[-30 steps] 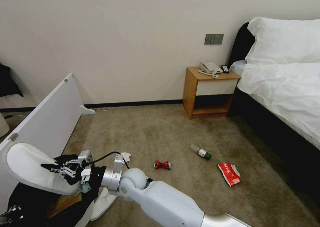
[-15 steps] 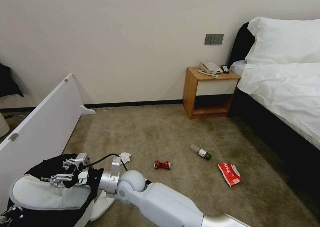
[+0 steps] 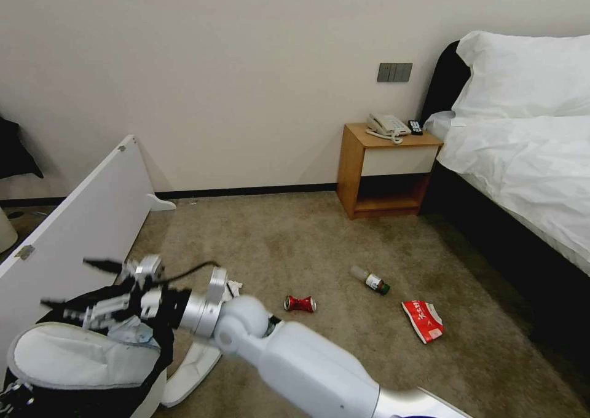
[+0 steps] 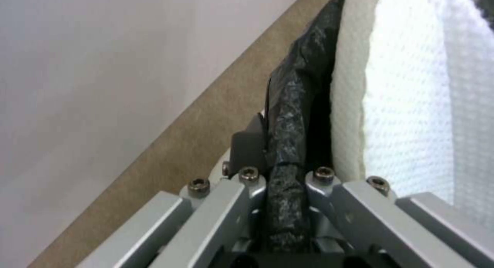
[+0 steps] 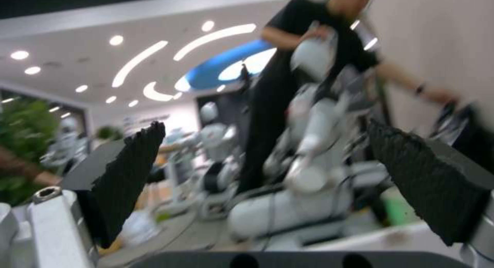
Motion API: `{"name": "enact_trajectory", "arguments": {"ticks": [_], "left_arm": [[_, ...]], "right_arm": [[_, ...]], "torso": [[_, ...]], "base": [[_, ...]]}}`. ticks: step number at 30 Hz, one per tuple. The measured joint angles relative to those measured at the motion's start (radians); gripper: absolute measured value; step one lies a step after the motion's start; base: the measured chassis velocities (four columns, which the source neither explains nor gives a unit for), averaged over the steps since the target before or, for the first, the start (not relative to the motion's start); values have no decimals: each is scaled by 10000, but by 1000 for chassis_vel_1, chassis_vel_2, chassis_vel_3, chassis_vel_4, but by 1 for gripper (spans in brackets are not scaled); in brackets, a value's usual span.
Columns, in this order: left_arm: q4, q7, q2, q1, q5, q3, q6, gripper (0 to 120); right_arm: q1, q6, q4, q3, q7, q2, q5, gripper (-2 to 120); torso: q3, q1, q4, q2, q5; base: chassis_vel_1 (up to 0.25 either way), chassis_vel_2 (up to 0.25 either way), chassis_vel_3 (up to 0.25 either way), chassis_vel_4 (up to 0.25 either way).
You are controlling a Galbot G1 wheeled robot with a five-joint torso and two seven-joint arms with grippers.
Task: Pick up the trash bin, then pick up the garbage from the floor and place it into the trash bin.
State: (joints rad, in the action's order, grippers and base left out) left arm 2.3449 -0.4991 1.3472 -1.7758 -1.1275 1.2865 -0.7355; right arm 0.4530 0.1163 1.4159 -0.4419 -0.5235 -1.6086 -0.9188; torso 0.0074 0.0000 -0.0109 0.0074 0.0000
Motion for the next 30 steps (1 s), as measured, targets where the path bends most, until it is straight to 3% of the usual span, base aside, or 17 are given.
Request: {"name": "enact_trajectory", "arguments": {"ticks": [12,22,25,30], "left_arm": [[-100,44,62,-158,-354,511,0,3],[-112,46,21,-234,-622,838,0,3],[-109,46,21,-240,-640,849,0,3],[21,30,52,-217,-645,816,0,3]], "right_arm": [[39,-126,-339,1500,1805,3,174,100],[354,-1124,-1569,1503,4119,4,1269,100],[413,-1310,-1832,1502,4340,5,1357,100],[775,-2339,-2876,1356,5008,5,2138,100]], "torso": [[0,0,-1,0,1],[0,0,1,0,1],[0,-1,0,0,0],[0,0,0,0,0]], "base": [[0,0,0,0],[0,0,0,0],[0,0,0,0],[0,0,0,0]]}}
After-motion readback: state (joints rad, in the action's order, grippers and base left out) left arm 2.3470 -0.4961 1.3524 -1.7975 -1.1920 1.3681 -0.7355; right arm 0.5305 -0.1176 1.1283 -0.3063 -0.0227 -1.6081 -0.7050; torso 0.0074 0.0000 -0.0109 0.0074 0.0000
